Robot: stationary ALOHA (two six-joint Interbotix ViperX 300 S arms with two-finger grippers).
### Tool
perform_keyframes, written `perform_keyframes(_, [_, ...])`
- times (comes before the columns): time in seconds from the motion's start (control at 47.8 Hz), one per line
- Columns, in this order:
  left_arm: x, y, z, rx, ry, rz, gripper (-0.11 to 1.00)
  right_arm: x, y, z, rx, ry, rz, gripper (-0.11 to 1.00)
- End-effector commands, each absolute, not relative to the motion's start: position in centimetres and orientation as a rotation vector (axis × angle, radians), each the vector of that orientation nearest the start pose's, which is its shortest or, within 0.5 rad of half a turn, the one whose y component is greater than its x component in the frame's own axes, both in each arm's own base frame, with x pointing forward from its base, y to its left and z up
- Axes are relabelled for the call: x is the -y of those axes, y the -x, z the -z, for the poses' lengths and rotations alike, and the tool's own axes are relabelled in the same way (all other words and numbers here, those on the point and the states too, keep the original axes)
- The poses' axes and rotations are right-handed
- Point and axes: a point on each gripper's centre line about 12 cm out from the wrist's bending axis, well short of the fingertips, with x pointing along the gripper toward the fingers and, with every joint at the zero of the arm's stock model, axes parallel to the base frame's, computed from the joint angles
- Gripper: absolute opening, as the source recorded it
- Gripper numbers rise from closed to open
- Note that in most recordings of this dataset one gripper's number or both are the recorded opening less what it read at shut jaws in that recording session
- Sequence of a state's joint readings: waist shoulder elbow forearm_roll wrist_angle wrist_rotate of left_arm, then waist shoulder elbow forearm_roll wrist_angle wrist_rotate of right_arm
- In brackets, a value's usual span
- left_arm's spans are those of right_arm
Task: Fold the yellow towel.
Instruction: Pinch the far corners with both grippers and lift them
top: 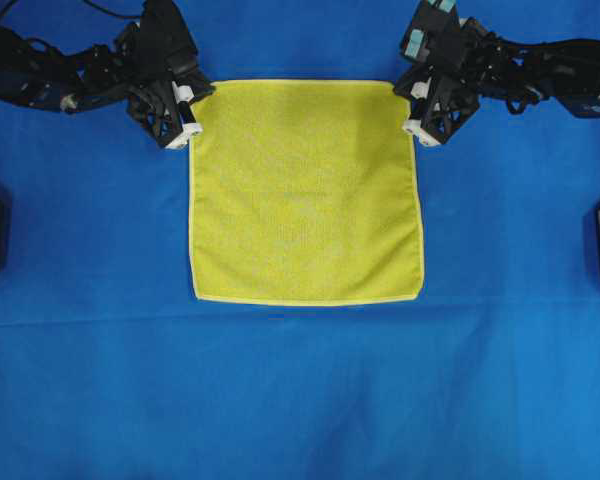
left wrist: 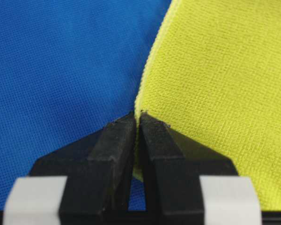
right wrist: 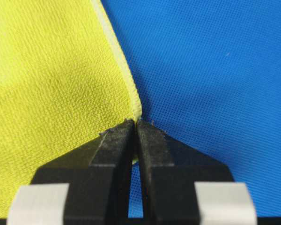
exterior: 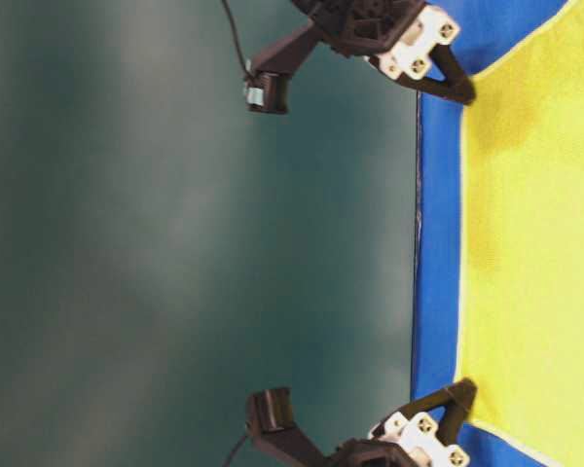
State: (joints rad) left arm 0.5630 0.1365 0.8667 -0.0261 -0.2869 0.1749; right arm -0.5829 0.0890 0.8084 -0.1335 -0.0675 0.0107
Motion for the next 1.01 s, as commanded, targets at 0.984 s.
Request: perform_keyframes(0.984, [-5.8, -31.3, -14.7, -0.707, -0.014, -0.148, 0.01, 8.1, -28.9, -16.6, -0.786, -0.168, 0.284, 0.03])
